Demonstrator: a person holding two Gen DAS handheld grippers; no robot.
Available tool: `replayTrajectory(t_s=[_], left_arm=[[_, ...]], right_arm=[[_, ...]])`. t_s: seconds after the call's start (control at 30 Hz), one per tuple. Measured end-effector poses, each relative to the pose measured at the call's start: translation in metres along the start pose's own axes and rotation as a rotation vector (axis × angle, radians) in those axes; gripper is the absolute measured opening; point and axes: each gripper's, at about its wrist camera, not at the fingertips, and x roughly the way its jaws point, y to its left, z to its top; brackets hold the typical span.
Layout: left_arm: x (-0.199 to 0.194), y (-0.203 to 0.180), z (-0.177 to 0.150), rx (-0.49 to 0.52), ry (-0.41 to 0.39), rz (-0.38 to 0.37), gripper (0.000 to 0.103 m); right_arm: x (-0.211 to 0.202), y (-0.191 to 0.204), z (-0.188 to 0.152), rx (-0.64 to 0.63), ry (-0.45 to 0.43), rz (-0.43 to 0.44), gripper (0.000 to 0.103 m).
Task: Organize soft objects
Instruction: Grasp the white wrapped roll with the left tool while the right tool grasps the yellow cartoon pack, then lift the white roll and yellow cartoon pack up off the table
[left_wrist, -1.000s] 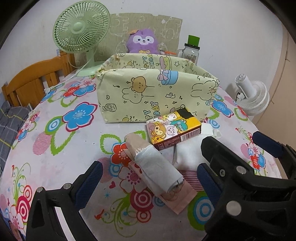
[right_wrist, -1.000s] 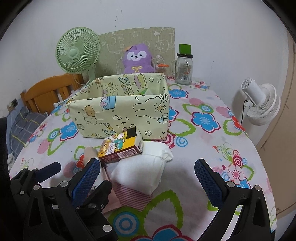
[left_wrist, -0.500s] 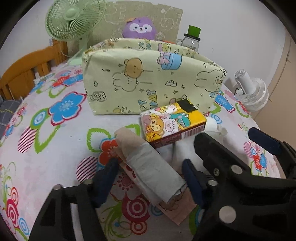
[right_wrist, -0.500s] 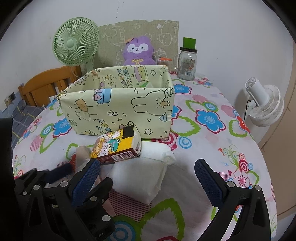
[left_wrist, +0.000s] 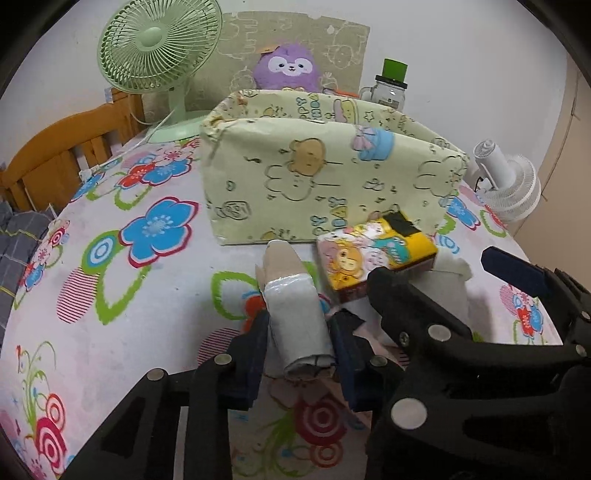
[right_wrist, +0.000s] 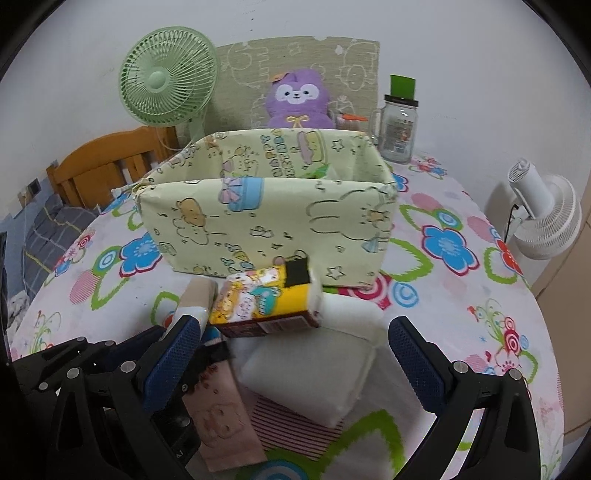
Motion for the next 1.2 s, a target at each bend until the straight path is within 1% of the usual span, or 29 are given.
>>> replayTrajectory(t_s=[0.23, 0.37, 0.53, 0.6, 0.63, 0.67, 0.73, 0.77, 0.97, 1.13, 1.2], left_arm=[[0.004, 0.013, 0.006, 0.036, -0.004, 0.034, 0.033], [0.01, 0.016, 0.008, 0.057, 0.004, 0.03, 0.032], [0.018, 0.018, 0.011, 0.055, 0.021, 0.002, 0.032], [0.019, 0.016, 0.011, 0.058, 0.02, -0.002, 0.032], [0.019, 0.016, 0.011, 0.059, 0.02, -0.003, 0.032], [0.019, 0.015, 0.012, 0.062, 0.02, -0.003, 0.031], [0.02, 0.014, 0.012, 0.066, 0.021, 0.001, 0.029], [0.02, 0.013, 0.012, 0.069, 0.02, 0.003, 0.029], [0.016, 0.011, 0.013, 0.069, 0.006, 0.001, 0.027], [0.012, 0.008, 0.015, 0.073, -0.004, 0.002, 0.027], [0.013, 0.008, 0.015, 0.075, 0.0, 0.009, 0.027]], right_arm=[[0.015, 0.014, 0.005, -0.013, 0.02, 0.022, 0.103], [0.026, 0.015, 0.006, -0.006, 0.038, 0.004, 0.103], [0.037, 0.015, 0.008, -0.004, 0.068, -0.02, 0.103], [0.039, 0.015, 0.009, -0.011, 0.065, -0.028, 0.1], [0.04, 0.015, 0.009, -0.015, 0.068, -0.024, 0.092], [0.042, 0.015, 0.009, -0.017, 0.073, -0.027, 0.083], [0.044, 0.014, 0.009, -0.012, 0.079, -0.019, 0.078], [0.043, 0.014, 0.009, -0.01, 0.076, -0.012, 0.071], [0.033, 0.01, 0.01, -0.005, 0.06, -0.017, 0.057], [0.033, 0.006, 0.01, 0.009, 0.063, -0.009, 0.057], [0.033, 0.01, 0.009, -0.005, 0.065, -0.011, 0.062]])
